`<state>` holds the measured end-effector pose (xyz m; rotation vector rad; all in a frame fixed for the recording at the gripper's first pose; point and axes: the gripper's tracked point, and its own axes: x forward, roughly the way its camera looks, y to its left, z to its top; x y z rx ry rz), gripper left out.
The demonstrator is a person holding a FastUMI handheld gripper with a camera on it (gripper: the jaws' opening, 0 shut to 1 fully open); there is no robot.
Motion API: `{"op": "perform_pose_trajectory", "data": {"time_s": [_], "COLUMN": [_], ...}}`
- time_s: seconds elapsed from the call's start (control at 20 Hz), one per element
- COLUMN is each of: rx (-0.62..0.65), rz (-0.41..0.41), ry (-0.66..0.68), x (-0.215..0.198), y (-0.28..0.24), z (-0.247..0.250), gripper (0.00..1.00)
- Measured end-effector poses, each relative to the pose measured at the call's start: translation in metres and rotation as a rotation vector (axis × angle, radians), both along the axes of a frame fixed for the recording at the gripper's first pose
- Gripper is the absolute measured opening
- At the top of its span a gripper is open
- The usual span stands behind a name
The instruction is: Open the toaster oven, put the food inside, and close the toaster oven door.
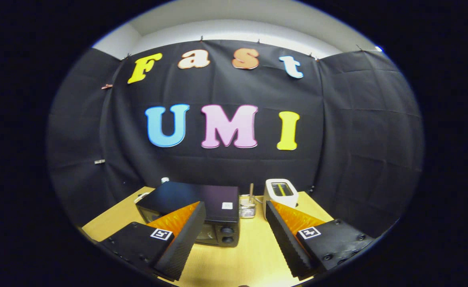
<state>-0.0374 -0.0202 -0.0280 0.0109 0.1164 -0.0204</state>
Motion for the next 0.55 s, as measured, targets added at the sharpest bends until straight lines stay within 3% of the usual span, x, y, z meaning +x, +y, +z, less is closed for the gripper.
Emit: {"op": "perform_pose_trajectory", "data": {"time_s": [0.25,0.55], "rx": [0.014,0.01], "rz": [-0.085,-0.061], "ry": [-0.024,-0.01], "x": [-0.013,-0.01], "y": [-0.042,-0.034], "z": [0.013,0.016], "gripper": [0.99,0.99]}}
